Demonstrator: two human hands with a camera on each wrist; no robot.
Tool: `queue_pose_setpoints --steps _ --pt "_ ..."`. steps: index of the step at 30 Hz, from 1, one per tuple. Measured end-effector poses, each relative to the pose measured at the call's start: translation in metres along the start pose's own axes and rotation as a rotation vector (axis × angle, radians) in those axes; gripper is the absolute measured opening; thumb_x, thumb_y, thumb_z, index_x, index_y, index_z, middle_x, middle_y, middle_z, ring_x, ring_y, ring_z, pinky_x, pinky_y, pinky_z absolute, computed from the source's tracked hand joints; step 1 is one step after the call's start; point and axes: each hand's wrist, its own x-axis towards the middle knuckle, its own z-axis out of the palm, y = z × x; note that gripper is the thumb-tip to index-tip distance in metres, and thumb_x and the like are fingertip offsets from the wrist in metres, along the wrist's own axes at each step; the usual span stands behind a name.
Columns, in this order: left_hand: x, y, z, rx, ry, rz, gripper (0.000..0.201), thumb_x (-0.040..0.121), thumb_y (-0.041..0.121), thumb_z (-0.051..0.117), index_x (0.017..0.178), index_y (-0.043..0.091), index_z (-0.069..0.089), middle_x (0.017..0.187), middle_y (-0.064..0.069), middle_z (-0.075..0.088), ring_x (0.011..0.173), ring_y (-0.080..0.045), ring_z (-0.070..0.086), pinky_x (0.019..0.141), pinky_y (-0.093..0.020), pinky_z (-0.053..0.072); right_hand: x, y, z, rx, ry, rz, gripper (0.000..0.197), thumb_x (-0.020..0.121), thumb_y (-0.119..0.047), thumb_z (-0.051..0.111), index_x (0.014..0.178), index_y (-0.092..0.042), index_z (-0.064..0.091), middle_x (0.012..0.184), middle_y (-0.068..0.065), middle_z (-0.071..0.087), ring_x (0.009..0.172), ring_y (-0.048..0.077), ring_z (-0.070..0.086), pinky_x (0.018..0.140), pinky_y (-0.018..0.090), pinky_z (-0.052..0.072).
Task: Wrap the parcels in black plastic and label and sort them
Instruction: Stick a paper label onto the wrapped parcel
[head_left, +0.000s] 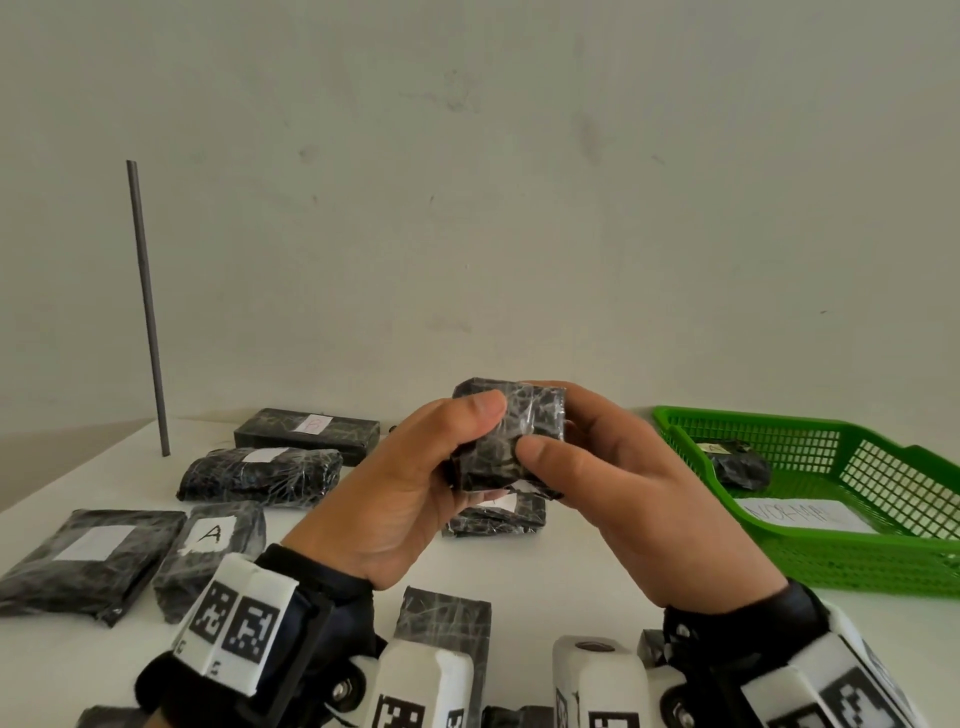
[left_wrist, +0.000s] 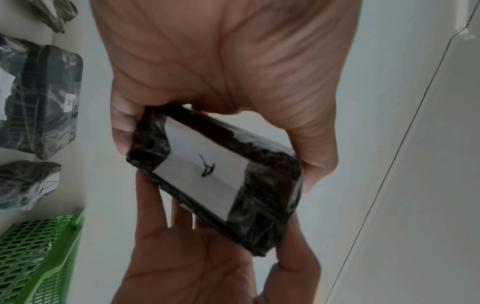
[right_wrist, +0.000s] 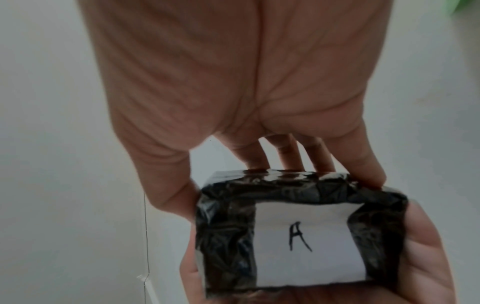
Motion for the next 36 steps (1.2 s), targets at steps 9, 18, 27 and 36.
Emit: queue_pose_setpoints --steps 9,18,27,36 --pt "0.0 0.0 0.001 0.11 -0.089 -0.376 0.091 0.071 0.091 0.041 0.123 0.026 0.075 0.127 -0.014 0.073 0.116 -0.036 0.07 0.106 -0.056 0.05 -0.004 -0.004 -0.01 -0.31 0.012 0.127 0.045 0.088 -0.035 0.083 0.128 -0.041 0.063 0.117 -0.013 0.076 0.109 0.008 0.071 0.099 0.045 0.059" --pt "0.001 -0.003 0.016 0.32 0.11 0.018 0.048 0.084 0.044 0.08 0.117 0.01 0.071 0.108 -0.011 0.078 0.101 -0.025 0.076 0.089 -0.037 0.062 -0.019 -0.027 -0.033 -0.565 0.004 0.236 0.028 0.093 -0.038 0.074 0.12 -0.038 0.067 0.098 -0.02 0.075 0.088 -0.004 0.071 0.078 0.019 0.058" --pt "-0.004 -0.008 0.029 0.199 0.108 -0.118 0.019 0.099 0.013 0.06 0.114 0.007 0.069 0.101 -0.015 0.077 0.089 -0.022 0.077 0.079 -0.035 0.064 -0.045 -0.044 -0.062 -0.628 0.021 0.28 0.035 0.092 -0.021 0.072 0.123 -0.035 0.067 0.105 -0.011 0.076 0.097 0.019 0.072 0.091 0.044 0.06" --pt "0.002 -0.011 0.046 0.175 0.078 -0.052 0.031 0.103 0.0 0.049 0.125 0.016 0.064 0.117 -0.017 0.074 0.102 -0.027 0.076 0.082 -0.04 0.065 -0.057 -0.05 -0.066 -0.863 0.114 -0.027 0.037 0.094 -0.021 0.067 0.129 -0.032 0.068 0.108 -0.012 0.065 0.098 0.002 0.059 0.087 0.016 0.049"
